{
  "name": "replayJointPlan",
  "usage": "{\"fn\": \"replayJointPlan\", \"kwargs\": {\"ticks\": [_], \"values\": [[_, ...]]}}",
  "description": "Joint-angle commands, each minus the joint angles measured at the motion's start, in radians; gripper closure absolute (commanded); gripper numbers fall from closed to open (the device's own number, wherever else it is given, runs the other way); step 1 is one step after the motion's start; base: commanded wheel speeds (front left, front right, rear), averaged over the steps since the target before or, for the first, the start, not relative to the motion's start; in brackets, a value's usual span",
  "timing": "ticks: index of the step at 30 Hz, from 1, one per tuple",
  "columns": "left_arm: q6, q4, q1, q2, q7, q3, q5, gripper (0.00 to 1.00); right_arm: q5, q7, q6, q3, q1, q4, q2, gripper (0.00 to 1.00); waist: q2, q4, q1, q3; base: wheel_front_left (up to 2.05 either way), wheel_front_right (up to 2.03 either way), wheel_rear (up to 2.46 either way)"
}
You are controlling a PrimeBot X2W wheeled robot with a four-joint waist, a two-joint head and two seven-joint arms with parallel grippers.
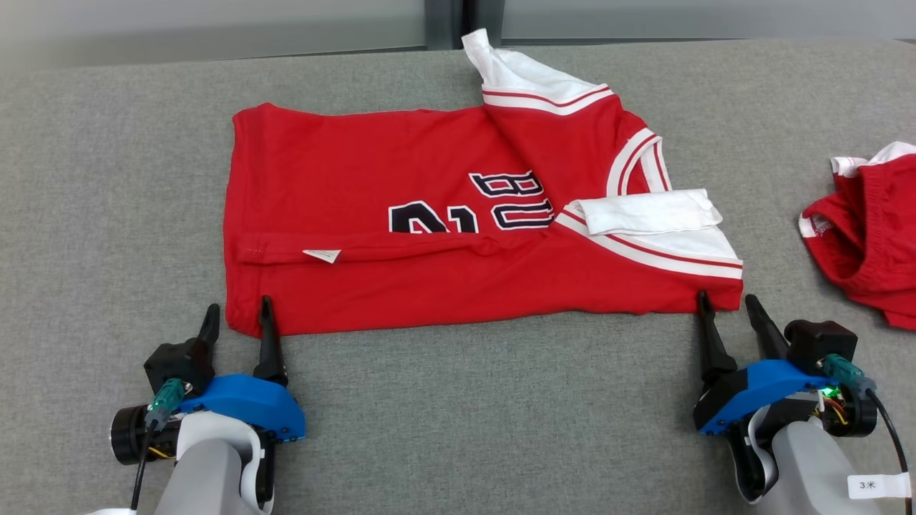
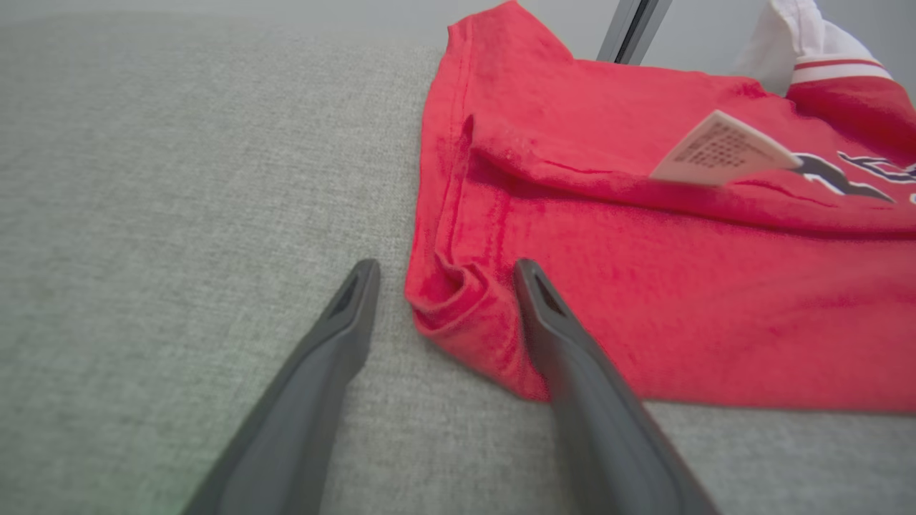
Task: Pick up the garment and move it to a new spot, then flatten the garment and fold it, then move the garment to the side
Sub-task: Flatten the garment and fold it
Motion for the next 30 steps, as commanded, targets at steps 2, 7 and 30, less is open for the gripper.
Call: {"fn": "replayJointPlan", "kwargs": {"ticks": [2,7,30], "values": [[-0.008,0.083,0.045,0.003,0.025,-0.012,-0.011,0.0,0.014,0.006,0.0,0.01,-0.006,0.029,0.005,0.06,0.0,0.003,0.0002,0.001,0.0,0.0,0.0],[-0.038,0.147,0.031,0.001,0.028,-0.047,-0.039,1.0,0.046,0.007,0.0,0.031,-0.016,0.022,0.007,1.0,0.0,0.007,0.0002,-0.007,0.0,0.0,0.0],[0.009,-0.094,0.317,0.003,0.012,-0.132,-0.159,0.23,0.134,0.003,0.0,0.001,0.326,-0.173,-0.014,0.0,0.0,0.027,0.0002,-0.238,0.0,0.0,0.0]]}}
